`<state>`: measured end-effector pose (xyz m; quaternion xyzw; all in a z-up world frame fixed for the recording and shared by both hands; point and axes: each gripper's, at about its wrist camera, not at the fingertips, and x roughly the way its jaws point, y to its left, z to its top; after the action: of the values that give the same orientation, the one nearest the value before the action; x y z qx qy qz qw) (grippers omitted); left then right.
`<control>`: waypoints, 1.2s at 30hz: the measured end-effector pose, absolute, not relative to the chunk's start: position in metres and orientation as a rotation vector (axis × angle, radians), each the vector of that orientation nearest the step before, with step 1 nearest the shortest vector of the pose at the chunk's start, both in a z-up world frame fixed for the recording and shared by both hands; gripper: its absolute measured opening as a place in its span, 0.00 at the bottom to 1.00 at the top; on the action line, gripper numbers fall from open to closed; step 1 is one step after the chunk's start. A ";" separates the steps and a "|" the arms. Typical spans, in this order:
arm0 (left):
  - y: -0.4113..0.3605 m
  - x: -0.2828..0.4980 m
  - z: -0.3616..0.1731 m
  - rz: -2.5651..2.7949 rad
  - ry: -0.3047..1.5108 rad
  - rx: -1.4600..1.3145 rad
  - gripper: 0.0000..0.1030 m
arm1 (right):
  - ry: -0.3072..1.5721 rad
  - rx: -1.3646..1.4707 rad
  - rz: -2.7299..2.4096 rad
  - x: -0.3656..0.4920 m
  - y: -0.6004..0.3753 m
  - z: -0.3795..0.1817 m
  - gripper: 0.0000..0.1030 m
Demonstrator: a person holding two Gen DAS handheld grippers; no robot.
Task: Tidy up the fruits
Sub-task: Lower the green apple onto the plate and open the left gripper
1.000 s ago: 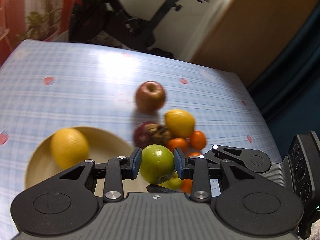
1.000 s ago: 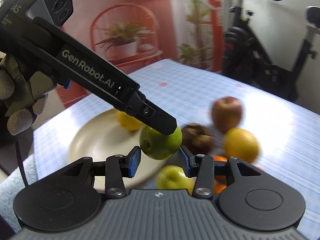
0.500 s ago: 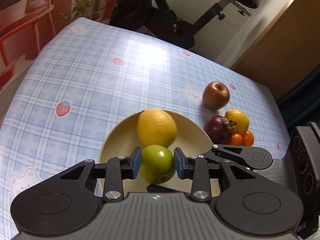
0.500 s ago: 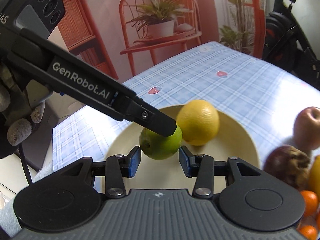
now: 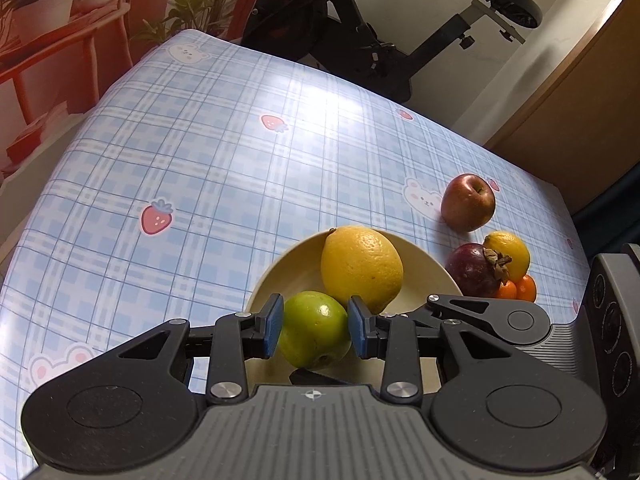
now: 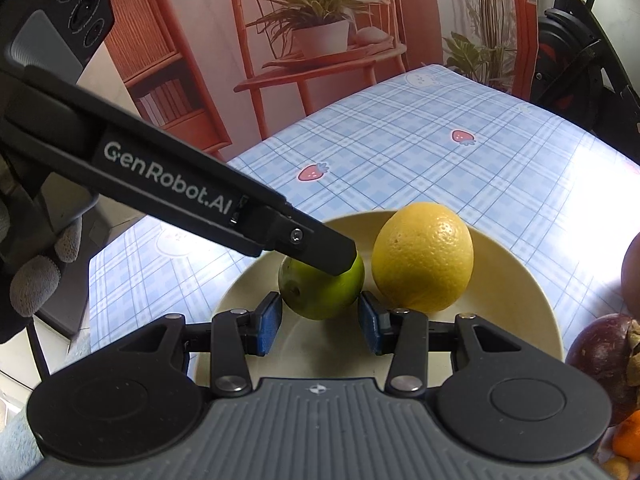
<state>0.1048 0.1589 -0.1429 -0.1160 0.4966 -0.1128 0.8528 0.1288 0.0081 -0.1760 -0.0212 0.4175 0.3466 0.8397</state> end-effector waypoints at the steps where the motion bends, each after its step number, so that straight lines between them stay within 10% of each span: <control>1: 0.159 0.105 -0.143 -0.236 1.045 -0.246 0.36 | 0.883 -0.044 0.730 0.129 0.008 -0.177 0.44; 36: 0.124 0.094 -0.104 -0.161 0.913 -0.128 0.36 | 0.753 0.000 0.658 0.088 -0.042 -0.146 0.44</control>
<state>0.0943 0.1244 -0.1040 -0.0619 0.4399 -0.0776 0.8926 0.0880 -0.0422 -0.1464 0.0002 0.3609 0.3153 0.8777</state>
